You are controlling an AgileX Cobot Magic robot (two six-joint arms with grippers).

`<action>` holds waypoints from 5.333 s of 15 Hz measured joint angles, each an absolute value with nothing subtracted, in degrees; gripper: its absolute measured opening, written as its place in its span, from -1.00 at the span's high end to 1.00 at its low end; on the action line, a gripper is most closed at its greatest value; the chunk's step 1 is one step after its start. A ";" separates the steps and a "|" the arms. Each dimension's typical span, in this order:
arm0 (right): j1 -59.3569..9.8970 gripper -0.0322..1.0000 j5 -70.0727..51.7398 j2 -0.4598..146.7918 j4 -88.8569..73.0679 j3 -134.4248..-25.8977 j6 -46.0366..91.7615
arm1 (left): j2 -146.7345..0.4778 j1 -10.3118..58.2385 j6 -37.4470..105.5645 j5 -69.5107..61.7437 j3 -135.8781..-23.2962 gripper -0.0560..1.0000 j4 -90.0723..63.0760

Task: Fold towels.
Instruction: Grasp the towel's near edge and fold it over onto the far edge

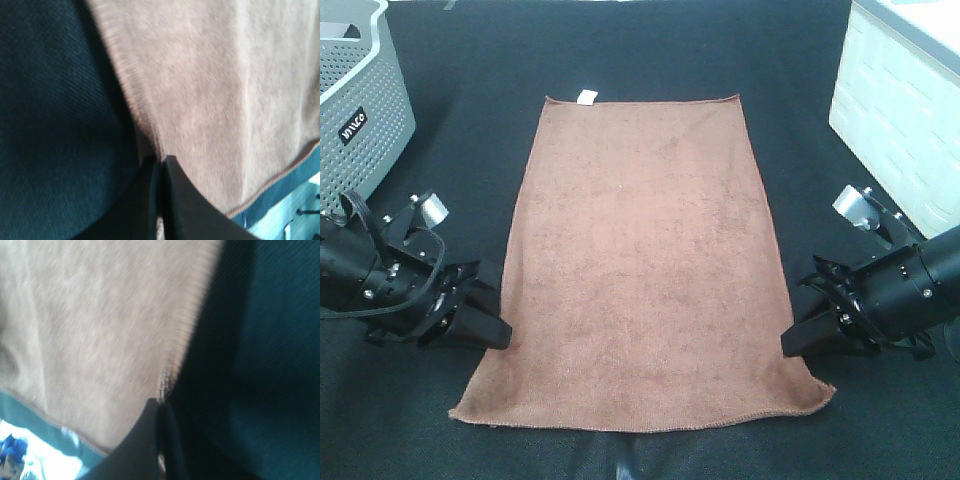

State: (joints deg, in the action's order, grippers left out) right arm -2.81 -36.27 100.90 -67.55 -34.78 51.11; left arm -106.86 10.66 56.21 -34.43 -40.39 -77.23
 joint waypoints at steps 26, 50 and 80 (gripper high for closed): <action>-2.81 0.94 -45.66 80.39 -43.20 -31.00 26.13 | -83.25 10.66 35.98 -35.64 -27.67 0.89 -57.87; -2.81 0.94 -53.06 147.65 -39.30 -135.28 20.40 | -134.99 8.65 16.16 -21.31 -106.51 0.89 -39.19; -1.26 -0.43 -69.16 140.03 -29.05 -125.82 10.14 | -125.42 5.33 9.85 -34.49 -86.06 -0.46 -34.21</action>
